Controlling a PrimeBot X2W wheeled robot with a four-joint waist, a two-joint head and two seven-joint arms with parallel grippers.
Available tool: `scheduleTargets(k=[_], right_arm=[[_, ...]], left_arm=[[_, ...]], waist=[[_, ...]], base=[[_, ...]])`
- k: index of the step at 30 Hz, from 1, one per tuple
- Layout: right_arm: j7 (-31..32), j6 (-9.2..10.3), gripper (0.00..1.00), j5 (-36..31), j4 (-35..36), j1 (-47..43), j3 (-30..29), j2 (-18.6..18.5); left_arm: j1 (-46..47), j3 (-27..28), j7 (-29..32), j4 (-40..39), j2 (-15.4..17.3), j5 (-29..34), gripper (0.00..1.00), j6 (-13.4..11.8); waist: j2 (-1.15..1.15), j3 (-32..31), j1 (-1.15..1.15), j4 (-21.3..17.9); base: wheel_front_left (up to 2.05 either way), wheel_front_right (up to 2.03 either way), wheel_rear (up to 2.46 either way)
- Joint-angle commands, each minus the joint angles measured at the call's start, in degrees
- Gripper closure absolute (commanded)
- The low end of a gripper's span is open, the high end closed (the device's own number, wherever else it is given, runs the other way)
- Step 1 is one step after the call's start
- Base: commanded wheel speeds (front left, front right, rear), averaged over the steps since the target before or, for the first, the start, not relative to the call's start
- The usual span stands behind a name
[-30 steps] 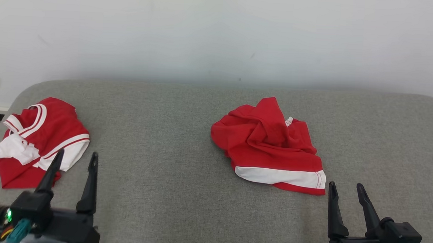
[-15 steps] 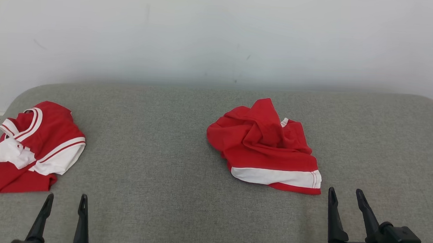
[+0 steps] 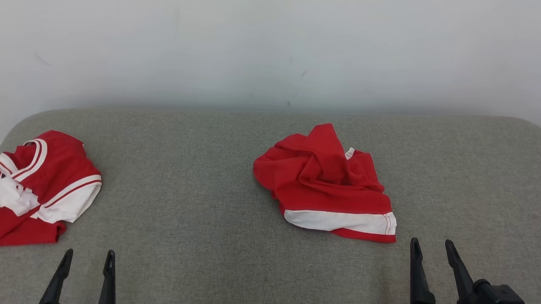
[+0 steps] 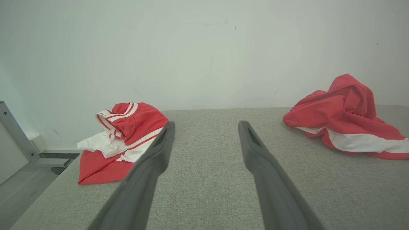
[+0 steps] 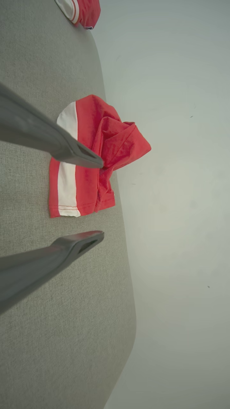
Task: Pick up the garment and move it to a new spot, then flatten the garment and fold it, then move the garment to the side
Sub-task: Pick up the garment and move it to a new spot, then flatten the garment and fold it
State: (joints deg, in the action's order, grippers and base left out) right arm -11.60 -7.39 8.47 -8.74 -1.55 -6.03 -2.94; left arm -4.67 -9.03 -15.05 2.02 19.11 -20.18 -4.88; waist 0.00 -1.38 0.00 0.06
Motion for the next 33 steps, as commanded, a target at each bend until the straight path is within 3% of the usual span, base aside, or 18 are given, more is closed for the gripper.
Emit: scheduleTargets(k=[1, 16, 33], right_arm=[[-0.1, -0.2, 0.0, -0.5, -0.2, 0.0, -0.1, 0.1], [0.1, -0.2, 0.0, -1.0, -0.6, 0.0, -0.3, 0.1], [0.2, -0.2, 0.0, -2.2, -0.4, 0.0, -0.2, 0.1]], left_arm=[[-0.8, 0.3, -0.2, 0.1, -0.4, 0.8, 0.0, 0.2], [-0.7, 1.7, -0.2, 1.6, -1.9, 3.9, 0.0, 2.3], [-0.5, 2.6, -0.2, 2.4, -2.8, 5.6, 0.0, 2.8]], waist=[[0.0, 0.0, 0.0, 0.0], [0.0, -0.1, 0.0, 0.4], [0.0, 0.0, 0.0, 0.7]], base=[[0.0, 0.0, 0.0], [0.0, 0.0, 0.0], [0.0, 0.0, 0.0]])
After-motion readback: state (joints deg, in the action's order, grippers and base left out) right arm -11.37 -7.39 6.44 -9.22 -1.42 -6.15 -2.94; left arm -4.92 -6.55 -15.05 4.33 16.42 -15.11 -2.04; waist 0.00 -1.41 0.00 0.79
